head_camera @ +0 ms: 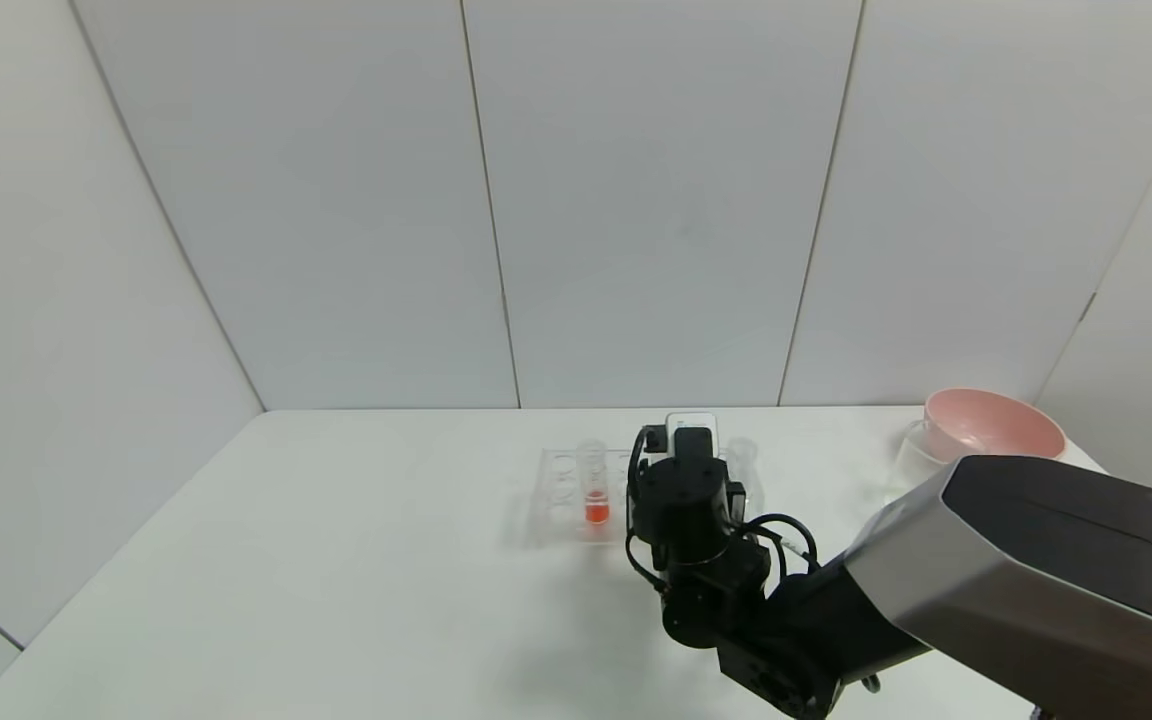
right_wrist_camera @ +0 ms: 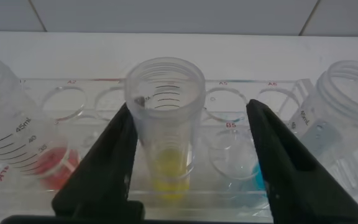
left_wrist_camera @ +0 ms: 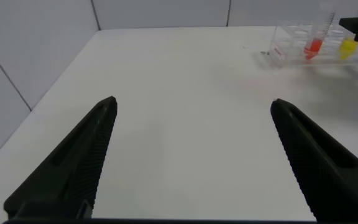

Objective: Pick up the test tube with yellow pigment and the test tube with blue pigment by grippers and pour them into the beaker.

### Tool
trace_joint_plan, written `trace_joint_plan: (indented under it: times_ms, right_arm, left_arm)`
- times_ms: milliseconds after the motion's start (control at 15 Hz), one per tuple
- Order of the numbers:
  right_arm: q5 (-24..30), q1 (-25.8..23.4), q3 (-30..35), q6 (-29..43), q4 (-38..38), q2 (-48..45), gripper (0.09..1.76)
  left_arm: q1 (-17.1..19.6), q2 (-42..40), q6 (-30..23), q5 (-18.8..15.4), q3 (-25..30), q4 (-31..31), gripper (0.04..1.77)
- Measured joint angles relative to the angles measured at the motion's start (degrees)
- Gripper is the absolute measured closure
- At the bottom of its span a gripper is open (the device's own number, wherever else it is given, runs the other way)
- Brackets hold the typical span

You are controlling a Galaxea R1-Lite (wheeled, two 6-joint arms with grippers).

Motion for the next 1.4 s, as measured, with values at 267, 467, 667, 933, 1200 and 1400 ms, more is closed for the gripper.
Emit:
trace_joint_plan:
  times_ms: [267, 467, 667, 933, 1200, 1400]
  right_arm:
    - [0.23, -0.11, -0.06, 0.02, -0.05, 0.13, 1.12]
    - [0.33, -0.13, 0.0, 0.02, -0.11, 0.16, 1.33]
    - [0.22, -0.1, 0.16, 0.0, -0.11, 0.13, 1.33]
    - [0.09, 0.12, 0.32, -0.71, 0.13, -0.61, 1.33]
    - [-0.13, 1.08, 0.13, -5.06, -0.05, -4.41, 1.33]
    - [-0.18, 2.18, -0.01, -8.07, -0.13, -8.02, 1.33]
  left_arm:
    - [-0.02, 0.0, 0.0, 0.0, 0.0, 0.0, 0.05]
    - [-0.02, 0.0, 0.0, -0.02, 0.0, 0.02, 0.05]
    - [-0.02, 0.0, 0.0, 0.0, 0.0, 0.02, 0.05]
    - [0.0, 0.0, 0.02, 0.0, 0.0, 0.0, 0.05]
    - [0.0, 0.0, 0.02, 0.0, 0.0, 0.0, 0.05]
    - [0.0, 0.0, 0.0, 0.0, 0.0, 0.0, 0.05]
